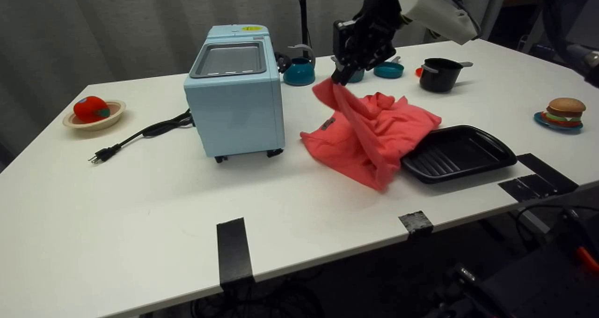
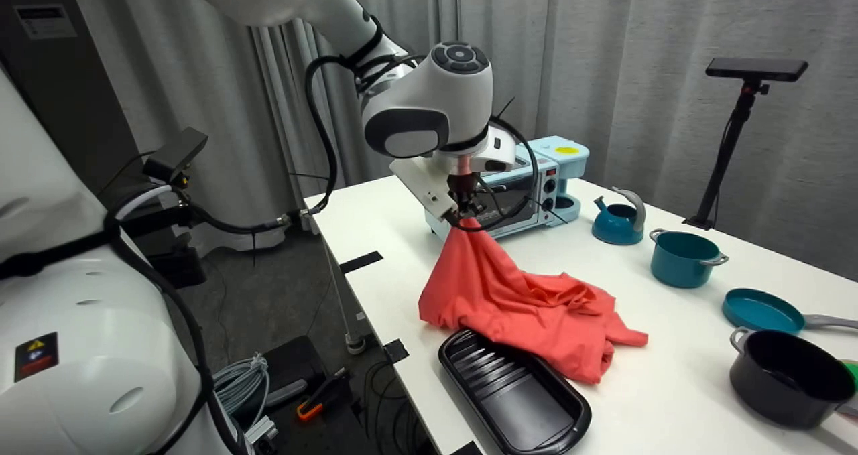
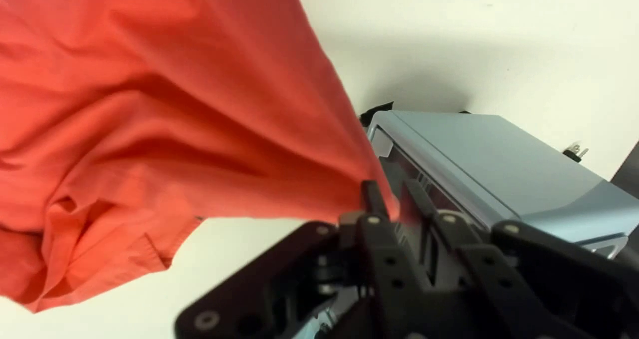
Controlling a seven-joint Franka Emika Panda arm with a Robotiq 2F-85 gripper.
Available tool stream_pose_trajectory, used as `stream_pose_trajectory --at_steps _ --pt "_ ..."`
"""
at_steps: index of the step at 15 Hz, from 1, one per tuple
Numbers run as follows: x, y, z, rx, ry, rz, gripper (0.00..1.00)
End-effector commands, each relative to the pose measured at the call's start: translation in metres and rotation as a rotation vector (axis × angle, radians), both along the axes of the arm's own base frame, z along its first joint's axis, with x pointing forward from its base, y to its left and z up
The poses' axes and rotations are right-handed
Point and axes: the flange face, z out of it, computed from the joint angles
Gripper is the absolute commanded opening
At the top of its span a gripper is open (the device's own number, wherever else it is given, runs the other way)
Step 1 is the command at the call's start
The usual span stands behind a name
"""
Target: Fold the sweatshirt from bottom to top
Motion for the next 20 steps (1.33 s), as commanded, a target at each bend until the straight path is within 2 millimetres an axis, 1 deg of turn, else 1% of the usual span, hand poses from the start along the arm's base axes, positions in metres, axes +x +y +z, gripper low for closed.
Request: stream_pose_trajectory --at_steps 1,3,4,5,8,11,13,17,20 --pt "0.003 0.001 -0.001 0.011 0.001 0.02 0.49" --pt "0.002 -0.007 -0.001 0.01 0.006 0.014 0.64" --pt "0.003 -0.015 0.001 0.006 0.008 0.007 0.71" --pt "0.004 -0.022 0.0 -0.003 0.017 0.0 0.8" --pt "0.002 -0.046 -0.003 -0.076 0.067 0.028 0.99" --pt "0.002 -0.072 0.006 -0.143 0.12 0.052 1.0" --pt "0.0 -0.09 0.02 -0.205 0.149 0.051 1.0" --pt "-0.006 -0.116 0.059 -0.297 0.18 0.072 1.0" --pt "-0.015 -0.123 0.089 -0.335 0.183 0.108 1.0"
